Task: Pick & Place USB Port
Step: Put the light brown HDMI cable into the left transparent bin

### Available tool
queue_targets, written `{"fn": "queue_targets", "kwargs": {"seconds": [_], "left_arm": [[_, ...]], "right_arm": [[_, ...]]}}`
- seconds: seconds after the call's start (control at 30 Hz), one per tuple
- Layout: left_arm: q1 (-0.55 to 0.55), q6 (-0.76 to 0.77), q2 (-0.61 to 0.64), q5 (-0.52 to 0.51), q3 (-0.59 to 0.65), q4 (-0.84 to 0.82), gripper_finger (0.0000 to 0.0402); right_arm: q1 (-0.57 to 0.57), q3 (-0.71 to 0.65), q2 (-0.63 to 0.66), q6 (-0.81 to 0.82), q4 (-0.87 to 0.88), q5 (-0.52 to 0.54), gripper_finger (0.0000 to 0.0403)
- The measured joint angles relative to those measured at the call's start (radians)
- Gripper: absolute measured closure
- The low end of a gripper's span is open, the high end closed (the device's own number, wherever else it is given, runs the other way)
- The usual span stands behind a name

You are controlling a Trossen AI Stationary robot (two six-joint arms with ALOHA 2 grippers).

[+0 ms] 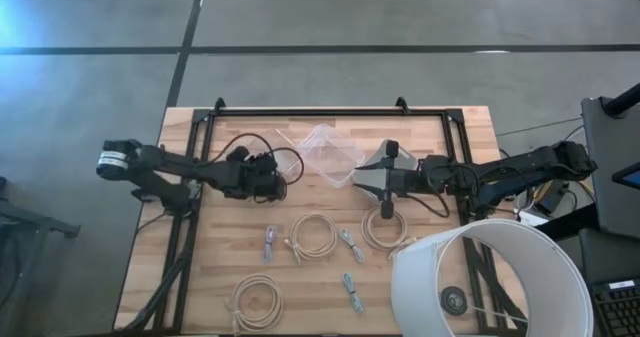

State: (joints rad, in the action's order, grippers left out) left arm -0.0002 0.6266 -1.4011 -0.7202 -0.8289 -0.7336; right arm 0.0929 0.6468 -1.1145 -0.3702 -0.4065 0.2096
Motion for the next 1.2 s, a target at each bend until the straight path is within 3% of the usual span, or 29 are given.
{"fn": "queue_targets", "kwargs": {"seconds": [0.27, 0.5, 0.7, 0.93, 1.2], "left_arm": [[-0.024, -0.125, 0.052, 0.04, -0.117, -0.019, 0.0238], [-0.103, -0.229, 0.101, 0.247, -0.219, -0.011, 0.0239], [-0.265, -0.238, 0.108, 0.418, -0.218, 0.034, 0.0238], [-0.48, -0.124, 0.092, 0.445, -0.188, 0.081, 0.0238], [-0.641, 0.111, 0.039, 0.469, -0.113, 0.139, 0.0238]], "right_arm": [[0.0, 0.0, 0.0, 0.0, 0.001, 0.0, 0.0225], [0.0, 0.0, 0.0, 0.001, 0.007, 0.0, 0.0225], [0.0, 0.0, 0.0, 0.004, 0.008, 0.0, 0.0225], [0.0, 0.0, 0.0, 0.027, 0.008, 0.0, 0.0225], [0.0, 0.0, 0.0, 0.023, 0.008, 0.0, 0.0225]]}}
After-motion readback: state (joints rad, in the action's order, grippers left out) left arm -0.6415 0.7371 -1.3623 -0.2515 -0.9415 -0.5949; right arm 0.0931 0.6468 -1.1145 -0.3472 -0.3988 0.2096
